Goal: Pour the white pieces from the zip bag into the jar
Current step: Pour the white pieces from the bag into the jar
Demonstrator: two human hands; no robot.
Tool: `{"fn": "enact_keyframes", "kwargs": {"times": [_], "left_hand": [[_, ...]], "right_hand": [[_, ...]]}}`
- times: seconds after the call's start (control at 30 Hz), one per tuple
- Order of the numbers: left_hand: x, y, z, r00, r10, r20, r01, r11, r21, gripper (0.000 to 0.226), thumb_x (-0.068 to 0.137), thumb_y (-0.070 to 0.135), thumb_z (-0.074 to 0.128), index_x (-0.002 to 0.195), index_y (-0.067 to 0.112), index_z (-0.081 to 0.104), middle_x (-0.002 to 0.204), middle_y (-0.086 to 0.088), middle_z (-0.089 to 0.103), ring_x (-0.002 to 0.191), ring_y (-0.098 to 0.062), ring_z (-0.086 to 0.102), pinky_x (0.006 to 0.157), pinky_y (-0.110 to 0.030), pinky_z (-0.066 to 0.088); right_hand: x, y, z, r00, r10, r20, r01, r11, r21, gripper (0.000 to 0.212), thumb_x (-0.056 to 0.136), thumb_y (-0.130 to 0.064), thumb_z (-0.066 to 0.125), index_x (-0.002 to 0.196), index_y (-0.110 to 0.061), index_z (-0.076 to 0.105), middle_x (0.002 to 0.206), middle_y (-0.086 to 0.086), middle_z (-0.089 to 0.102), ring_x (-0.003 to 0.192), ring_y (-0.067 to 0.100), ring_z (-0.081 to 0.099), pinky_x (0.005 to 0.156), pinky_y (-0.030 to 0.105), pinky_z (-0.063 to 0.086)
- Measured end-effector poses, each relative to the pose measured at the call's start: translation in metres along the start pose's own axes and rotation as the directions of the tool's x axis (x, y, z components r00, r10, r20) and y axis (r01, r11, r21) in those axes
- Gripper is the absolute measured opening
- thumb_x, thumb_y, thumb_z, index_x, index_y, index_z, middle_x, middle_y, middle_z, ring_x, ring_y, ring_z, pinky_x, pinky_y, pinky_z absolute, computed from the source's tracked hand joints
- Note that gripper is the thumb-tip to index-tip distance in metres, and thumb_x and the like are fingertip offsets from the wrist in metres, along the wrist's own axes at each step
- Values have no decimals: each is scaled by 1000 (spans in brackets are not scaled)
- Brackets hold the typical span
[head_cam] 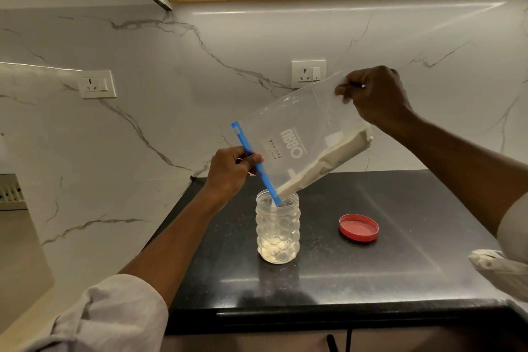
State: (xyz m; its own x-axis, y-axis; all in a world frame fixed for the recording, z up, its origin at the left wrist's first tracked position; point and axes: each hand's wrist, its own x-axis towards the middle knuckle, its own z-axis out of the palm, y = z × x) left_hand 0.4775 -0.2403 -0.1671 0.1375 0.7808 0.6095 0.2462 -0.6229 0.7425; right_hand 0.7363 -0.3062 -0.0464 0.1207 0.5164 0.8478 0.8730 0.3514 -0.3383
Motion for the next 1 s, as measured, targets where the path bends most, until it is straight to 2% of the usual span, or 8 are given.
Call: {"fn": "enact_keyframes", "kwargs": {"times": [0.1, 0.33, 0.6, 0.7, 0.8, 0.9, 1.0], "left_hand": [[-1, 1, 0, 1000, 2, 7, -2, 1000, -8, 8, 89, 17, 69, 96, 14, 68, 88, 7, 67, 68, 2, 69, 61, -10, 52], [-2, 6, 0, 1000, 11, 11, -11, 1000, -19, 3, 90, 15, 68, 92, 17, 67, 86, 8, 67, 66, 2, 69, 60, -10, 52], [-3, 4, 1, 1000, 1, -4, -1, 1000, -29, 3, 89, 14, 68, 93, 14, 68, 88, 1, 69, 65, 0, 69, 60, -11, 52], [-2, 3, 1, 1000, 13, -7, -13, 1000, -3, 4, 90, 16, 68, 94, 14, 68, 90, 3, 68, 65, 0, 69, 59, -11, 52], [-2, 3, 1, 1000, 11, -25, -10, 1000, 22, 6, 90, 16, 68, 95, 13, 68, 90, 3, 68, 64, 1, 68, 58, -10, 51], [-2, 3, -2, 999, 16, -31, -16, 1000, 14, 4, 90, 17, 68, 94, 15, 68, 88, 5, 68, 65, 0, 69, 59, -10, 51], [-3, 1, -2, 999, 13, -40, -12, 1000, 24, 2, 90, 16, 68, 92, 17, 68, 86, 4, 68, 65, 0, 69, 59, -10, 52]], "right_hand": [[-1, 0, 0, 1000, -8, -27, 8, 1000, -7, 13, 92, -24, 65, 95, -20, 76, 81, -5, 72, 79, 14, 67, 79, 32, 54], [-1, -1, 0, 999, 20, -33, -20, 1000, -7, 14, 92, -26, 64, 95, -19, 76, 80, -6, 71, 78, 15, 67, 81, 36, 56], [-4, -1, 0, 1000, 25, -15, -25, 1000, 3, 14, 93, -24, 64, 94, -18, 76, 80, -6, 71, 80, 14, 66, 83, 39, 56], [-6, -3, 1, 997, 8, -80, -8, 1000, 0, 17, 93, -28, 62, 93, -19, 76, 81, -3, 73, 78, 18, 67, 79, 38, 56], [-6, -6, 2, 999, 5, -41, -5, 1000, 0, 15, 93, -26, 62, 92, -20, 76, 80, -5, 72, 75, 15, 65, 78, 37, 56], [-5, -4, 3, 997, 13, -72, -14, 1000, -9, 14, 93, -24, 62, 91, -21, 76, 77, -7, 71, 75, 13, 65, 76, 34, 55], [-5, -4, 3, 1000, 26, -1, -26, 1000, -5, 13, 93, -23, 63, 92, -19, 76, 78, -8, 70, 77, 12, 66, 80, 36, 56]]}}
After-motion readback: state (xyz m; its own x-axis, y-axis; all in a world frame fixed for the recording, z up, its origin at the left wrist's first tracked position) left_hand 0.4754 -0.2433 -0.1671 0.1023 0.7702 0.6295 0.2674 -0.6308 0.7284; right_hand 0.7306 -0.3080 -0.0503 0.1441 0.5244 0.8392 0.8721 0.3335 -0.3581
